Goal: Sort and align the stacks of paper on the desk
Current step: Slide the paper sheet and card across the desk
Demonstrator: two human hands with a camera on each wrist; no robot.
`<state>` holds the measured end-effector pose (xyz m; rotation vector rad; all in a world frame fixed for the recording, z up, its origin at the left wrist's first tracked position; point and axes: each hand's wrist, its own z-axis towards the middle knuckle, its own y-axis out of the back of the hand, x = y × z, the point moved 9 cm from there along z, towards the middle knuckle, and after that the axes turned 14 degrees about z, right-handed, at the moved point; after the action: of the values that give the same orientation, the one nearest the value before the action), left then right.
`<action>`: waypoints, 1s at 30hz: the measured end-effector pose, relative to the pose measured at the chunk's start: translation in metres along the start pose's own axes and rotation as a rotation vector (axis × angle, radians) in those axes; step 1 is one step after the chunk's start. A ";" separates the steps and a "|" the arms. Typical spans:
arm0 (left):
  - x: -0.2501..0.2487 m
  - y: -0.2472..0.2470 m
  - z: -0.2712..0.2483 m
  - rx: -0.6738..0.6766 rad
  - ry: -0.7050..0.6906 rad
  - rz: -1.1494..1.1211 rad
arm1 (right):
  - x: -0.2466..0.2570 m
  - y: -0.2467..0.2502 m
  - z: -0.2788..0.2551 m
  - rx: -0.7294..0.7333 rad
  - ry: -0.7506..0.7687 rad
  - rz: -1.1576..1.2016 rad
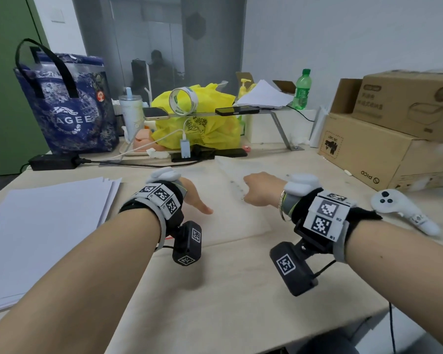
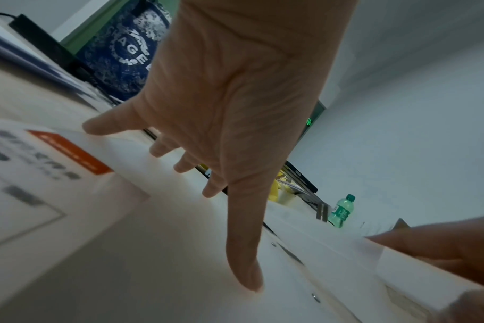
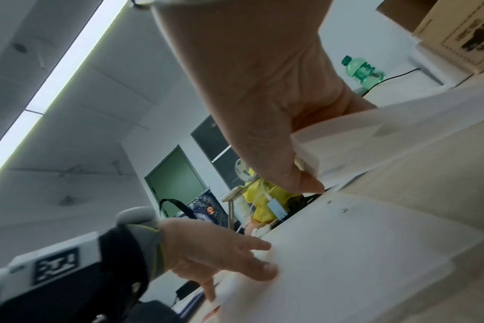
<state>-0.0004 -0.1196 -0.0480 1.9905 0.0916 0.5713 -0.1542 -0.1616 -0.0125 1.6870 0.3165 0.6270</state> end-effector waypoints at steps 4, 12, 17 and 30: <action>-0.006 0.001 0.011 0.020 -0.014 0.057 | -0.032 -0.002 0.012 0.023 -0.104 0.002; -0.015 -0.002 0.025 0.081 -0.027 0.078 | -0.085 -0.008 0.036 0.095 -0.217 -0.077; -0.015 -0.003 0.032 0.093 -0.028 0.119 | -0.108 -0.007 0.041 0.082 -0.285 -0.045; -0.016 -0.005 0.027 0.071 -0.027 0.063 | -0.127 -0.011 0.054 0.068 -0.296 -0.039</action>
<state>-0.0018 -0.1441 -0.0680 2.0753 0.0336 0.5884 -0.2256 -0.2710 -0.0579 1.8062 0.1591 0.3335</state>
